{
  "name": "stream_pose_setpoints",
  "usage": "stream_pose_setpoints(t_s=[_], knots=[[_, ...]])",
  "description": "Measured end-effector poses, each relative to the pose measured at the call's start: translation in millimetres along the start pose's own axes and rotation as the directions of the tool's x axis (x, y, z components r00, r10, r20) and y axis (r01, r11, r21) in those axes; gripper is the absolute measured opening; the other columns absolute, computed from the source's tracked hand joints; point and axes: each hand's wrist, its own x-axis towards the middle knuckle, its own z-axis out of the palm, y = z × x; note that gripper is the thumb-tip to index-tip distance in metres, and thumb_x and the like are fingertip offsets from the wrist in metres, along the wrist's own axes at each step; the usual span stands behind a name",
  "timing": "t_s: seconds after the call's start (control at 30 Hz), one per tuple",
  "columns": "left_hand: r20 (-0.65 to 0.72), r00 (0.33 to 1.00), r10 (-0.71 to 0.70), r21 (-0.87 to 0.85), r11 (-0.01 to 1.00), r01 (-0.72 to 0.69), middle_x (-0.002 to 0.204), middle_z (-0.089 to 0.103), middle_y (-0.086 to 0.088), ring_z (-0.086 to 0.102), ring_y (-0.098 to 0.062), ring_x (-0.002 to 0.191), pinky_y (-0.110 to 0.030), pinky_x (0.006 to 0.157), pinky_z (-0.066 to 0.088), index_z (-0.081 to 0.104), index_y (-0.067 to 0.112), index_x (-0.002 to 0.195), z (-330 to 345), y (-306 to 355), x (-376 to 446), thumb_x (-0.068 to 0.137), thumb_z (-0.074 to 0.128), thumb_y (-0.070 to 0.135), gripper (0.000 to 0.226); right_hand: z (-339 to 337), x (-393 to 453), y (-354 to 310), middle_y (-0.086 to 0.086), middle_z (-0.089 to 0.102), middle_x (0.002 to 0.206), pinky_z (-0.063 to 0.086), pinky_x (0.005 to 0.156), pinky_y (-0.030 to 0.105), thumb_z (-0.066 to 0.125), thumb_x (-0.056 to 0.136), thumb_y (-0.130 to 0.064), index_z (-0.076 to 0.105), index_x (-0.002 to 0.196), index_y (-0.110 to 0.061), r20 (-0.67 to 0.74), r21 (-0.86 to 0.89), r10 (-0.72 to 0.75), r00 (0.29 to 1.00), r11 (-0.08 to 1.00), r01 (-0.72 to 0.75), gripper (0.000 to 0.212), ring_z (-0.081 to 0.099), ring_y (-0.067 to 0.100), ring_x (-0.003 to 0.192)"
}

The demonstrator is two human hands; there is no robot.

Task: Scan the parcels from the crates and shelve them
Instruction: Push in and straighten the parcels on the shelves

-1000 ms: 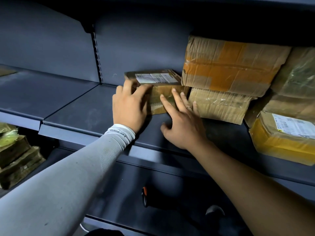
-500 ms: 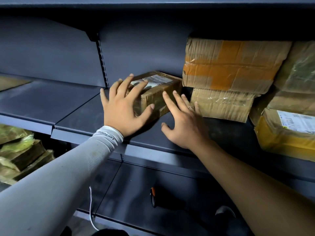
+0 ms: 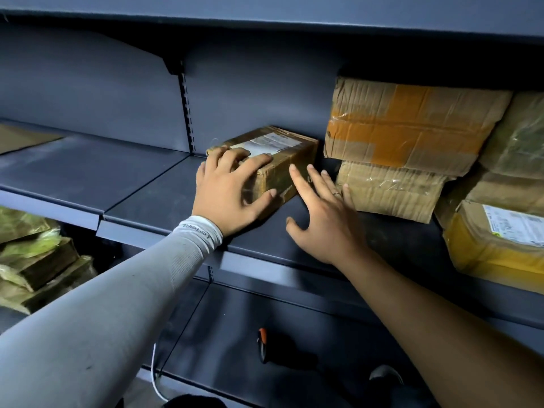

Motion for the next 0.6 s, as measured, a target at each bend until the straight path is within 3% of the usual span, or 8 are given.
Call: stream_pose_setpoints(t_s=[0.1,0.23,0.37,0.47,0.6], knots=[[0.04,0.999,0.006,0.058,0.998,-0.008,0.126,0.059,-0.008,0.051,-0.042,0.117,-0.056,0.104,0.041,0.062,0.035,0.138,-8,5,-5,0.087,0.062,0.065,0.059,-2,-2,-1,0.003,0.014,0.174,0.018,0.126,0.057,0.059,0.091,-0.047,0.001,0.165,-0.041,-0.012,-0.012,-0.013,1.0,1.0,0.013,0.094,0.014,0.027,0.16],[0.057,0.994,0.093,-0.014,0.996,-0.092,0.121,0.059,-0.013,0.052,-0.041,0.111,-0.053,0.104,0.042,0.064,0.024,0.138,-27,1,-10,0.09,0.065,0.048,0.053,-2,-2,0,0.002,0.009,0.175,0.023,0.125,0.056,0.065,0.09,-0.045,0.003,0.166,-0.039,-0.031,0.008,-0.01,0.999,1.0,0.01,0.097,0.015,0.029,0.159],[0.087,0.985,0.149,-0.077,0.987,-0.143,0.12,0.056,-0.014,0.052,-0.04,0.112,-0.048,0.106,0.044,0.064,0.02,0.139,-51,-6,-21,0.091,0.068,0.036,0.051,-8,4,-1,-0.002,-0.005,0.175,0.025,0.124,0.057,0.063,0.092,-0.053,-0.006,0.163,-0.044,0.018,-0.012,-0.037,0.999,0.999,0.037,0.1,0.004,0.027,0.161],[0.118,0.976,0.18,-0.089,0.981,-0.17,0.122,0.056,-0.015,0.052,-0.038,0.113,-0.044,0.107,0.043,0.063,0.018,0.14,-71,-14,-29,0.093,0.067,0.034,0.05,-14,13,-15,-0.001,-0.005,0.175,0.029,0.123,0.057,0.065,0.089,-0.061,-0.002,0.164,-0.044,-0.007,-0.005,-0.11,0.994,0.994,0.11,0.102,0.005,0.028,0.161],[0.166,0.958,0.233,-0.05,0.972,-0.228,0.128,0.055,-0.018,0.053,-0.037,0.112,-0.042,0.105,0.045,0.061,0.014,0.141,-98,-31,-43,0.095,0.065,0.031,0.049,-27,31,-34,-0.005,0.001,0.175,0.023,0.126,0.054,0.069,0.084,-0.069,0.008,0.163,-0.049,0.049,-0.023,-0.228,0.972,0.973,0.23,0.102,0.005,0.026,0.161]])
